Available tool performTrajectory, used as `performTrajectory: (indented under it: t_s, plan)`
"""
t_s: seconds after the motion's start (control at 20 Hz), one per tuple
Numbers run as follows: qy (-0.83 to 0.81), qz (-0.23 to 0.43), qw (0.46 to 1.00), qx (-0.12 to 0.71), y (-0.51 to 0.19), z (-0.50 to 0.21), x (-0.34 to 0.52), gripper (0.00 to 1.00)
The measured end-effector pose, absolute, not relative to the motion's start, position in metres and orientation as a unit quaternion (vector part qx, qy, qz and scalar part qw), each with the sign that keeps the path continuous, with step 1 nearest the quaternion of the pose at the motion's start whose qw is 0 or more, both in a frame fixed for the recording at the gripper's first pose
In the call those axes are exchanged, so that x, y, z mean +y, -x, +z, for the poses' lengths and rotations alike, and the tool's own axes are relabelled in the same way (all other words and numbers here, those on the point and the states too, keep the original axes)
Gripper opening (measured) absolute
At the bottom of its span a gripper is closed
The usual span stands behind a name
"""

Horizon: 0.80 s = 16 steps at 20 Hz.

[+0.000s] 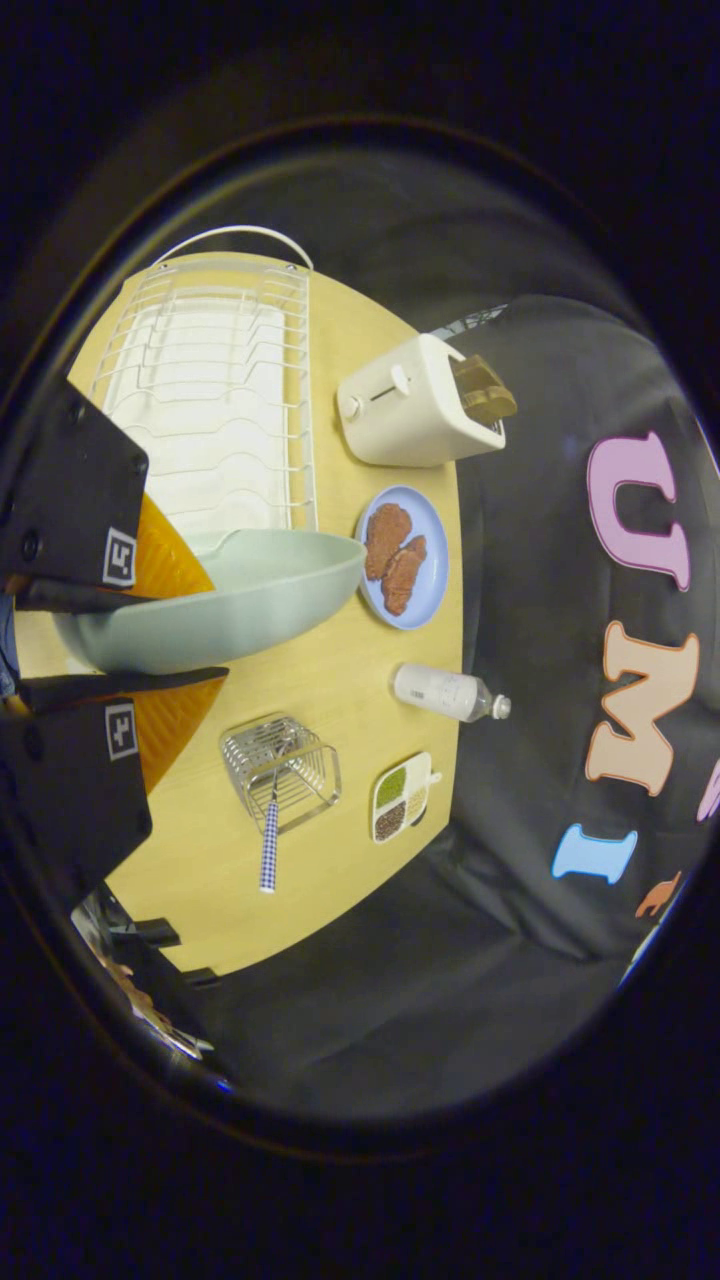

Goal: Take the plate from the dish rack, then take the spoon from the basket and place it into the plate.

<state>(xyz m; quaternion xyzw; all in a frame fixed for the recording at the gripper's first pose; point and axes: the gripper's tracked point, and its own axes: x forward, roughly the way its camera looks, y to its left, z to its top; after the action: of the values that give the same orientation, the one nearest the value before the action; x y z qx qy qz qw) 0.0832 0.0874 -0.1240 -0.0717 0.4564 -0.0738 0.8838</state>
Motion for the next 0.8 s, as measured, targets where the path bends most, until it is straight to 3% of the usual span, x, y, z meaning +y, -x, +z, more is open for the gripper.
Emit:
performTrajectory:
  t_s: [0.8]
  plan:
    - [0.213,-0.082,0.886,0.403,-0.106,-0.072,0.109,0.28]
